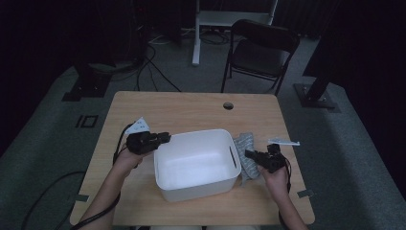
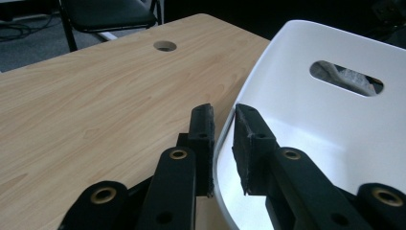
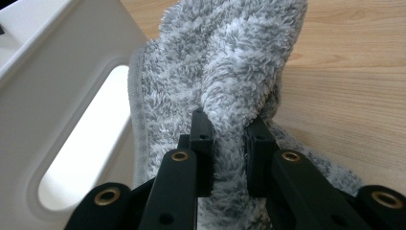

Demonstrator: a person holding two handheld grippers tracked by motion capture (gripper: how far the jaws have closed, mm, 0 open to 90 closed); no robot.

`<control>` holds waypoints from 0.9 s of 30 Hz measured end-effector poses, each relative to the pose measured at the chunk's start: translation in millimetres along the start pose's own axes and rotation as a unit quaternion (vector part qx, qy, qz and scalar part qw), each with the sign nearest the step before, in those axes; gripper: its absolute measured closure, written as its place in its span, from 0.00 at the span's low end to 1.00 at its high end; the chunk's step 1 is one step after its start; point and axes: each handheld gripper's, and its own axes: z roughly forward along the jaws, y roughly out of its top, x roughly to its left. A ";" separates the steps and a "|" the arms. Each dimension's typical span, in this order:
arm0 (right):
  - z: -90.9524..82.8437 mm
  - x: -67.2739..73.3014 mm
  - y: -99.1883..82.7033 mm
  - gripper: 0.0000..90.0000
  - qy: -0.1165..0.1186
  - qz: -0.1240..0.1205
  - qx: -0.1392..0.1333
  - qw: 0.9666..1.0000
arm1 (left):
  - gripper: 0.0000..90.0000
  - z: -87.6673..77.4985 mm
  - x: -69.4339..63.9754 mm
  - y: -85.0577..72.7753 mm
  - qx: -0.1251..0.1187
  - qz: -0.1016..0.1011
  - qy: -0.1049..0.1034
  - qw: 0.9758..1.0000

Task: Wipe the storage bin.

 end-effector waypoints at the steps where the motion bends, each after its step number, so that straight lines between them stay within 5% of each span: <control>1: -0.2 -0.2 0.0 0.87 0.000 0.001 -0.001 1.000 | 0.88 -0.9 -1.2 -0.7 -0.001 0.001 -0.001 1.000; 16: -6.3 -4.8 2.1 0.87 -0.002 0.007 -0.010 1.000 | 0.93 -10.2 -17.3 -6.1 0.005 0.009 -0.009 1.000; 22: -8.6 -4.9 2.8 0.87 -0.002 0.009 -0.014 1.000 | 0.70 -8.0 -12.7 7.6 -0.005 0.004 -0.014 1.000; 27: -10.1 -5.2 2.7 0.87 -0.003 0.009 -0.016 1.000 | 0.71 4.9 -10.1 10.2 0.019 0.002 -0.028 0.999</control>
